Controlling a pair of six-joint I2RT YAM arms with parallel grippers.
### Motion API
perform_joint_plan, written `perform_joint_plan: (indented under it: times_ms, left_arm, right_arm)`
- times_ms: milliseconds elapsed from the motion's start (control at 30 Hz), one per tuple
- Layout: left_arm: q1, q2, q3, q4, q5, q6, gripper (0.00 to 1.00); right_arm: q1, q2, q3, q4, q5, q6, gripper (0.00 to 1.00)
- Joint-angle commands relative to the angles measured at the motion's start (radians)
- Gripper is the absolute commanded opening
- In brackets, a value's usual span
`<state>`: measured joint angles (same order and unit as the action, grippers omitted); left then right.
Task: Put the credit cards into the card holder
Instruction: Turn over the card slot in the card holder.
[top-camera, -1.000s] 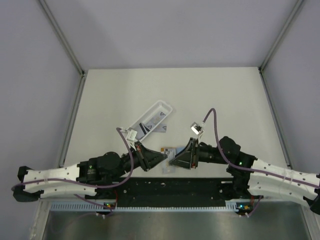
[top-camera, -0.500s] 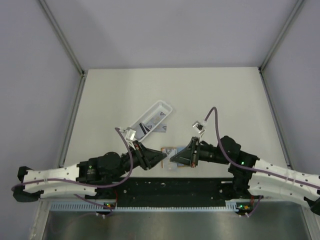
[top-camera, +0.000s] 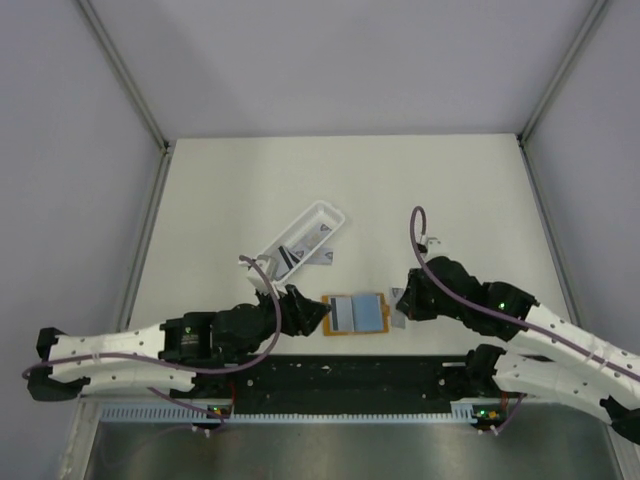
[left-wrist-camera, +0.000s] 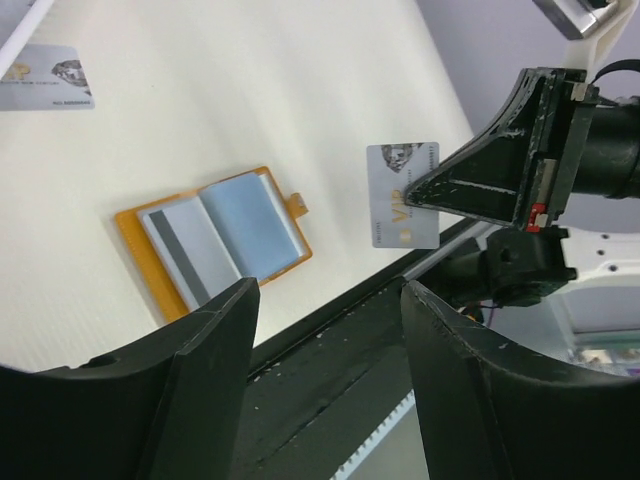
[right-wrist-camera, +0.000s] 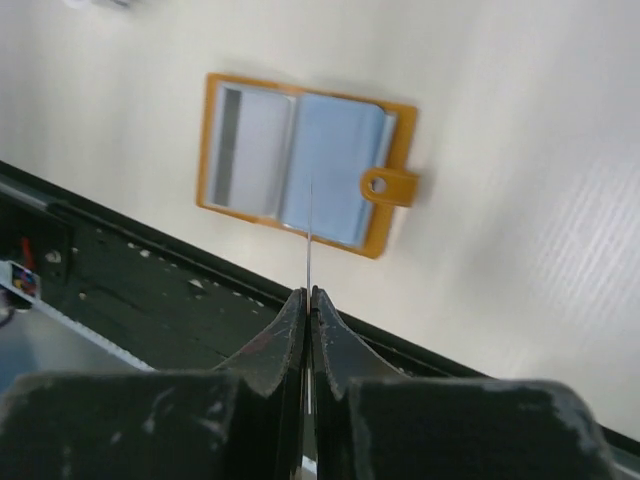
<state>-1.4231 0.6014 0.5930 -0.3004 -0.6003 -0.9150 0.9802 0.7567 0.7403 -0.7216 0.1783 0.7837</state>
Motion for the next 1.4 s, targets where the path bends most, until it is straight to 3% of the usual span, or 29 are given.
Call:
perform_joint_plan:
  times_ms: [0,100,233,400,600,833,900,1000,1067,1367]
  left_arm:
    - [0.004,0.038,0.028,0.018,-0.026,0.044,0.63]
    - [0.007,0.046,0.007,0.09,0.016,0.068,0.61]
    - [0.009,0.009,-0.048,0.252,0.121,0.116,0.65]
    - [0.009,-0.026,-0.099,0.394,0.221,0.143,0.68]
    - [0.009,0.001,-0.104,0.446,0.289,0.153,0.67]
    - [0.009,0.066,-0.09,0.492,0.329,0.156,0.63]
    - [0.009,0.078,-0.093,0.512,0.342,0.153,0.51]
    - [0.009,0.087,-0.096,0.538,0.353,0.148,0.15]
    - [0.009,0.087,-0.096,0.55,0.355,0.145,0.0]
    - [0.009,0.055,-0.131,0.593,0.287,0.085,0.0]
  right_arm:
    - [-0.073,0.016,0.048,-0.15,-0.06,-0.098,0.0]
    - [-0.109,0.013,0.051,-0.115,-0.175,-0.136,0.0]
    - [-0.115,-0.101,-0.039,0.172,-0.44,-0.135,0.0]
    - [-0.133,-0.197,-0.169,0.543,-0.655,-0.008,0.0]
    - [-0.138,-0.198,-0.254,0.836,-0.763,0.118,0.0]
    - [-0.138,-0.183,-0.301,1.022,-0.82,0.204,0.0]
    - [-0.137,-0.183,-0.305,1.034,-0.824,0.212,0.0]
    - [-0.138,-0.184,-0.309,1.033,-0.813,0.218,0.0]
    - [-0.138,-0.189,-0.315,1.039,-0.795,0.229,0.0]
    - [-0.138,-0.204,-0.416,1.244,-0.629,0.345,0.0]
